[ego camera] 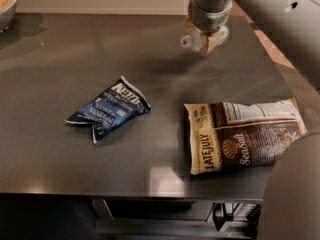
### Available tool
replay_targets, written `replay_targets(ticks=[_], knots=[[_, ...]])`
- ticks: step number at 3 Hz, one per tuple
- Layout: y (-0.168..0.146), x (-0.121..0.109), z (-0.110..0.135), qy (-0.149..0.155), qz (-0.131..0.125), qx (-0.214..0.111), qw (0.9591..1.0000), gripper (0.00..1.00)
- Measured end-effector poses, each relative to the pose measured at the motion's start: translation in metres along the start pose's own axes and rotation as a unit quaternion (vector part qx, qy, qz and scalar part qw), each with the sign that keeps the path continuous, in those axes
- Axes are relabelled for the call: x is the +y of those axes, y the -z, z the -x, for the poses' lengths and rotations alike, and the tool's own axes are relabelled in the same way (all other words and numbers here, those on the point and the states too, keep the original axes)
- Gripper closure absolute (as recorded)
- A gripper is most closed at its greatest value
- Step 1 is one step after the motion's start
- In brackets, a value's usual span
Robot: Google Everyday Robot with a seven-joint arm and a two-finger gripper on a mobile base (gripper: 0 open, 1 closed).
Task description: Place blue plastic bottle upright
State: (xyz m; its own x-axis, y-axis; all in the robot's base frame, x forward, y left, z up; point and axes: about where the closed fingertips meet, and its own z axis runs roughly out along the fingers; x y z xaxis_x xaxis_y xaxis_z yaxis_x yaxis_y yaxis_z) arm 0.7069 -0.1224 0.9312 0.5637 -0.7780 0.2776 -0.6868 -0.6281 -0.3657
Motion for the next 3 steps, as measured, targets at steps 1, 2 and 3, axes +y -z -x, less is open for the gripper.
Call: replay_targets(ticks=[1, 2, 3], knots=[[0.03, -0.001, 0.023, -0.051, 0.009, -0.053, 0.9972, 1.0], [0.05, -0.004, 0.039, -0.114, 0.015, -0.119, 0.9862, 1.0], [0.061, -0.008, 0.05, -0.195, 0.003, -0.203, 0.9594, 1.0]])
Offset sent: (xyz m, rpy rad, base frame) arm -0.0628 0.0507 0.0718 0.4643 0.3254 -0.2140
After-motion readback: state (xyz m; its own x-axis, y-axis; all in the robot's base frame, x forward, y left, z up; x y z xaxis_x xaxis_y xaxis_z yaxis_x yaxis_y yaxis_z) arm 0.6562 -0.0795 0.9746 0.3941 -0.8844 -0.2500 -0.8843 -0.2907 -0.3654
